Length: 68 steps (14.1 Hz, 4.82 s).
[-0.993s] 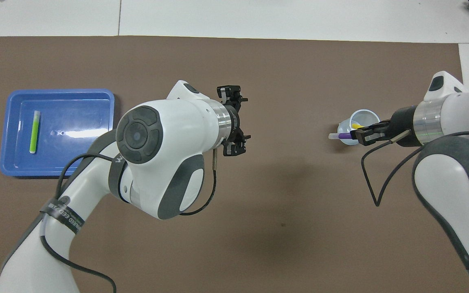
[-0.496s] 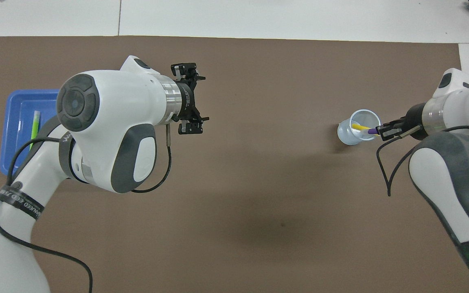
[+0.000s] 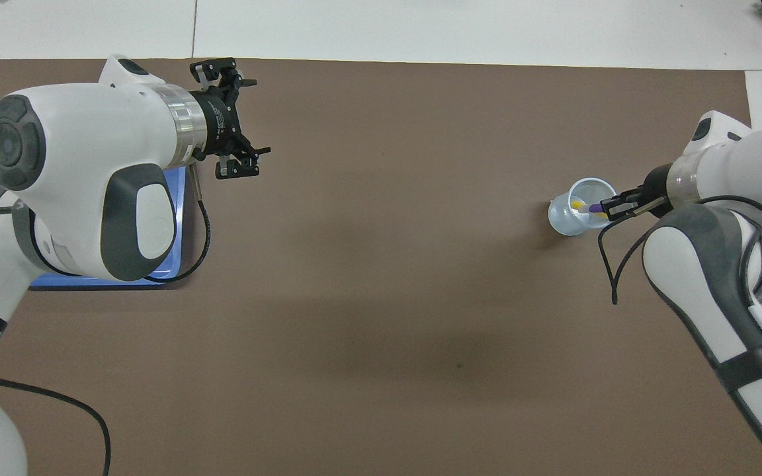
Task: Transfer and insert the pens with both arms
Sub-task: 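Insert the purple pen into the cup while the left gripper returns, then lower the left gripper onto the green pen in the tray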
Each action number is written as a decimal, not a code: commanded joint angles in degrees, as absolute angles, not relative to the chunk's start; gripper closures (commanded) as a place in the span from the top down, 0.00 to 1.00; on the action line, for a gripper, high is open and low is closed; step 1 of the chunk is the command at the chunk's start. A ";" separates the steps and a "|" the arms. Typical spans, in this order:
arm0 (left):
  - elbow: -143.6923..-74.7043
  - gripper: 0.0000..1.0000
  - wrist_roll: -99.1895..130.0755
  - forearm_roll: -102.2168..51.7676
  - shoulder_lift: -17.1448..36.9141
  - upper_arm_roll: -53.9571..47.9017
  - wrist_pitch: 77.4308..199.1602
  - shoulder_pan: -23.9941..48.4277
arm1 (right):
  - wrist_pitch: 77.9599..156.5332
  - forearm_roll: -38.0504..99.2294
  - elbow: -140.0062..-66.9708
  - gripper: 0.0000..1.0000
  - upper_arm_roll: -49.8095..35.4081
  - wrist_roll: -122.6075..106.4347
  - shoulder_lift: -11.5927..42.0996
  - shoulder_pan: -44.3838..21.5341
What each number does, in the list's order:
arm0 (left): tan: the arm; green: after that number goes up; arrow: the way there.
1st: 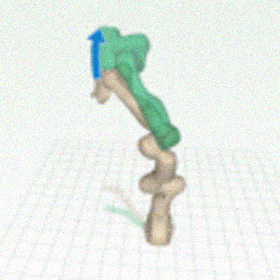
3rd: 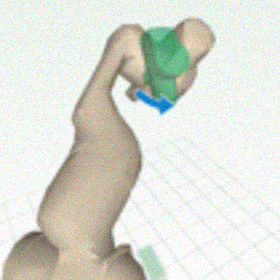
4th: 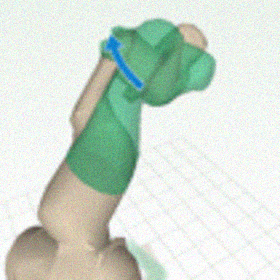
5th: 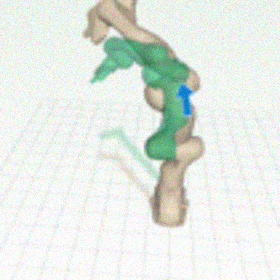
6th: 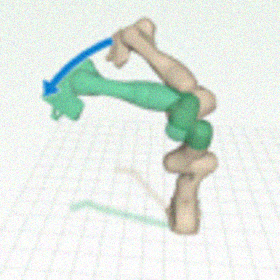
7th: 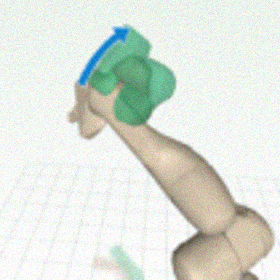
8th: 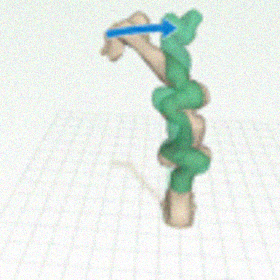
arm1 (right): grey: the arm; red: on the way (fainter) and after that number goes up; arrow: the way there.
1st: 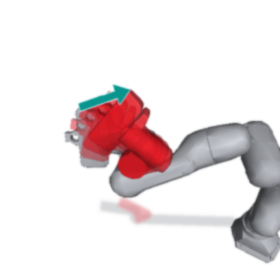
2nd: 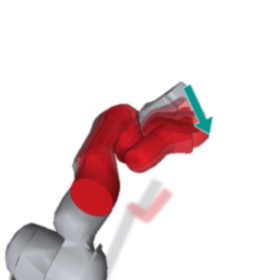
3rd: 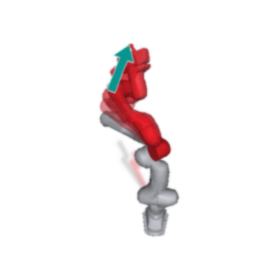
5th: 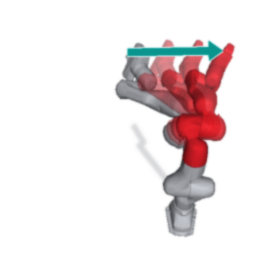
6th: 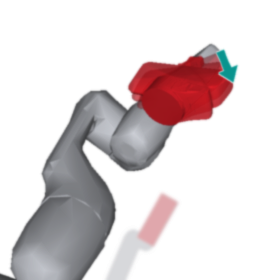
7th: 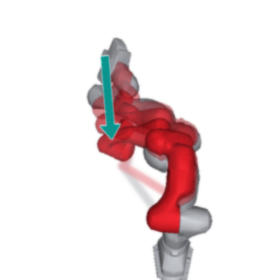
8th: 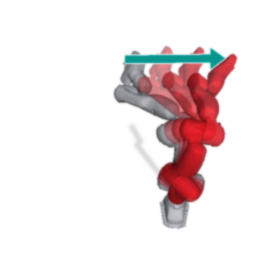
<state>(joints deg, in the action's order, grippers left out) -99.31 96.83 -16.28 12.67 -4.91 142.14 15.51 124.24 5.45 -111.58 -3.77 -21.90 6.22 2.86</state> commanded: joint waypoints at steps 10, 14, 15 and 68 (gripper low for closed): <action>-99.14 1.00 66.78 -14.50 11.51 -4.92 129.57 5.99 | 107.52 4.57 -99.43 1.00 -3.78 -16.96 3.87 5.09; -99.23 1.00 46.36 -14.41 10.90 -4.83 125.69 -0.16 | 99.33 2.91 -96.33 1.00 -3.60 -15.56 0.71 5.10; -99.23 1.00 40.84 -13.98 10.90 -4.57 124.90 -0.87 | 98.53 2.64 -97.89 1.00 -3.78 -15.30 -0.43 5.10; -93.53 0.00 -22.15 0.19 27.33 -4.04 123.68 -14.33 | 94.75 2.46 -100.90 1.00 -3.78 -13.45 -3.69 7.12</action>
